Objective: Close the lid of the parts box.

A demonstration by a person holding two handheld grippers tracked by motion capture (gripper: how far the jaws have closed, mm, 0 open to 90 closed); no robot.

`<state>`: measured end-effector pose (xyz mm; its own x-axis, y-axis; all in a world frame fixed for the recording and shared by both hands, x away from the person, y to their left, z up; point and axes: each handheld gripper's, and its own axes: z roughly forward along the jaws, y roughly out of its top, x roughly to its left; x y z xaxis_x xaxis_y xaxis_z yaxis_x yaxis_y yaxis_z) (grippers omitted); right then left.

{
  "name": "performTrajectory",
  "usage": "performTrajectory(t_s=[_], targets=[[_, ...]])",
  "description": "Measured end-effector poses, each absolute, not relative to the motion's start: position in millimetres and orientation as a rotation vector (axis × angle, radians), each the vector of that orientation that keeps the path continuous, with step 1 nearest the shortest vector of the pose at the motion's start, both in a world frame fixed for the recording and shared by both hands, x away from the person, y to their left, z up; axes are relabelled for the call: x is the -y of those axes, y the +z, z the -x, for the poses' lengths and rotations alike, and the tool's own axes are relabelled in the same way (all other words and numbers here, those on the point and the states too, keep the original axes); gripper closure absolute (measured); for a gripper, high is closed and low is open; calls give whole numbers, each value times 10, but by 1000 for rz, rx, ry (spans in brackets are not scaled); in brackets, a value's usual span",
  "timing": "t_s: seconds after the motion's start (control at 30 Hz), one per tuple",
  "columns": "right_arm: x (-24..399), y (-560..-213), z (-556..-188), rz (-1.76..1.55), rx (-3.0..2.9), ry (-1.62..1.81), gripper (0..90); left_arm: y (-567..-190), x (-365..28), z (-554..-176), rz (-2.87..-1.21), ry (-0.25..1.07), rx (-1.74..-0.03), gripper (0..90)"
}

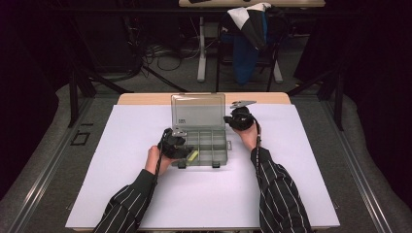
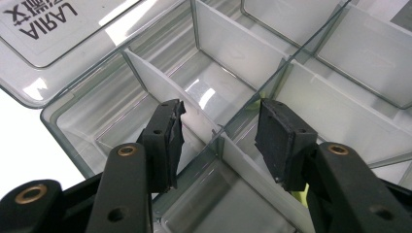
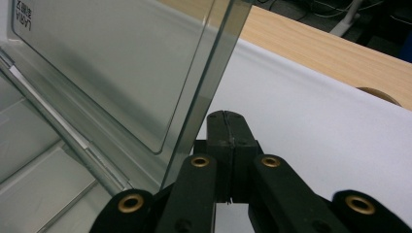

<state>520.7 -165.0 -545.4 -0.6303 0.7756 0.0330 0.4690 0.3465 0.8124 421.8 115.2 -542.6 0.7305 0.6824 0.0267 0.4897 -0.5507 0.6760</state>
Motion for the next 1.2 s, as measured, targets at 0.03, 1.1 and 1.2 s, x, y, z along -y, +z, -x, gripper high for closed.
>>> performTrajectory(t_s=[0.03, 1.1, 1.2], targets=[[1655, -5451, -5205, -1096, -2257, 1184, 900, -5425, -1152, -4217, -2269, 378, -881, 519], [1670, -5343, -5147, -1002, -2243, 1271, 900, -5431, -1168, -4231, -2256, 358, -888, 504], [1681, -5344, -5146, -995, -2247, 1272, 900, -5434, -1185, -4244, -2251, 338, -881, 492]])
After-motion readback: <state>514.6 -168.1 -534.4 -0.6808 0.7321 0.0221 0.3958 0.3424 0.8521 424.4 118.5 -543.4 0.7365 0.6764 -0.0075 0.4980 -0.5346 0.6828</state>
